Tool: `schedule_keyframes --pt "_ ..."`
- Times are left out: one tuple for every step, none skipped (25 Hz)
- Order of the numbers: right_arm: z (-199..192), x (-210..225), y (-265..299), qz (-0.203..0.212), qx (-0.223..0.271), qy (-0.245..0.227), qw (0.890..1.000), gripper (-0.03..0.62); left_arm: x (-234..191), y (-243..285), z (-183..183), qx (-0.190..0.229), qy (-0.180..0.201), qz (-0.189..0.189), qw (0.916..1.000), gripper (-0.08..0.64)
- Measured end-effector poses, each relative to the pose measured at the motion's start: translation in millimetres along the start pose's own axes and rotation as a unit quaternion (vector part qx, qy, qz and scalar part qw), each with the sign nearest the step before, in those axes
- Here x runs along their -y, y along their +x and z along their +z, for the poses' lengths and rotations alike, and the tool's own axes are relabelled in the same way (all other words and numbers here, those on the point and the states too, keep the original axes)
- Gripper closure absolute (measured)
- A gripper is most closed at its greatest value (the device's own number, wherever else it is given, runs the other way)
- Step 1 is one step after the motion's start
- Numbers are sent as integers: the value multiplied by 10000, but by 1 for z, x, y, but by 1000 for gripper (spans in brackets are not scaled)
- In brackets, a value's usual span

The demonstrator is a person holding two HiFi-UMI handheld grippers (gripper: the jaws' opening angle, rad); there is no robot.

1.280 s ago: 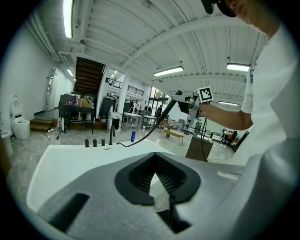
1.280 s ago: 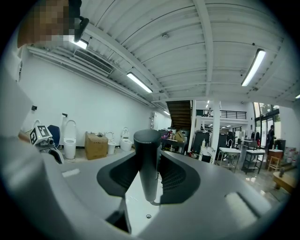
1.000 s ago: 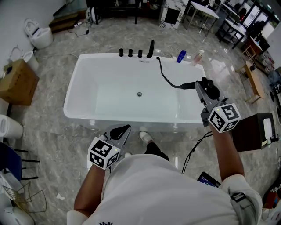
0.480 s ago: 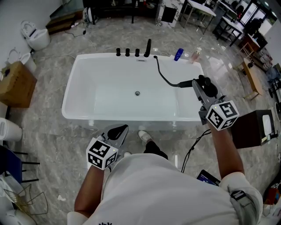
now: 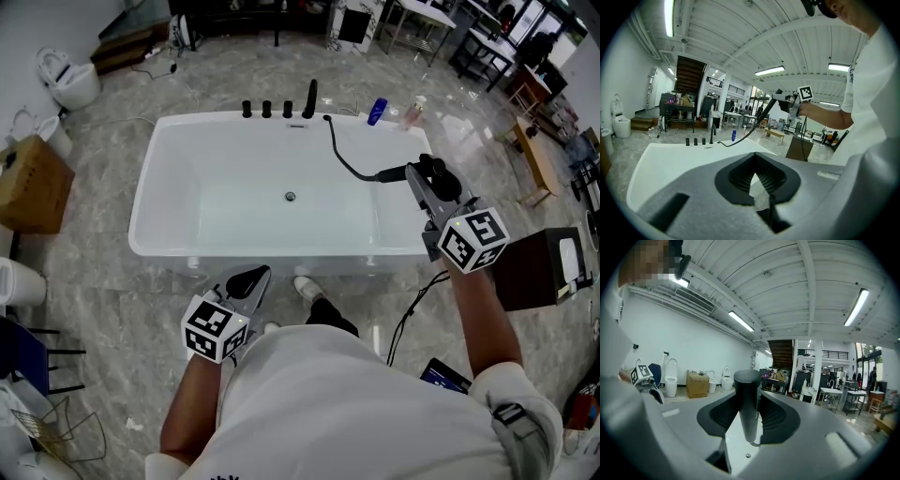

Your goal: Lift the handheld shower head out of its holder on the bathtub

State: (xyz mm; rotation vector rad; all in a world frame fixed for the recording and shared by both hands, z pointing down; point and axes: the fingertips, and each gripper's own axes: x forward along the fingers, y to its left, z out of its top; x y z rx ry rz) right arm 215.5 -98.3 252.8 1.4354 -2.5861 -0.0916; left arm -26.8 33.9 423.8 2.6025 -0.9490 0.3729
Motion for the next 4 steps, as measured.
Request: schedule_keyframes --pt "0 0 0 -3 0 -6 10000 448 0 0 -1 -4 8 -1 10000 552" --pt "0 0 0 -8 2 -11 10000 448 0 0 -2 -11 20 -2 10000 552" --pt "0 0 -1 -14 5 -15 10000 448 0 0 -3 -20 33 -3 10000 552" --pt "0 0 -1 -20 9 -19 10000 448 0 0 -5 -29 48 -3 10000 554"
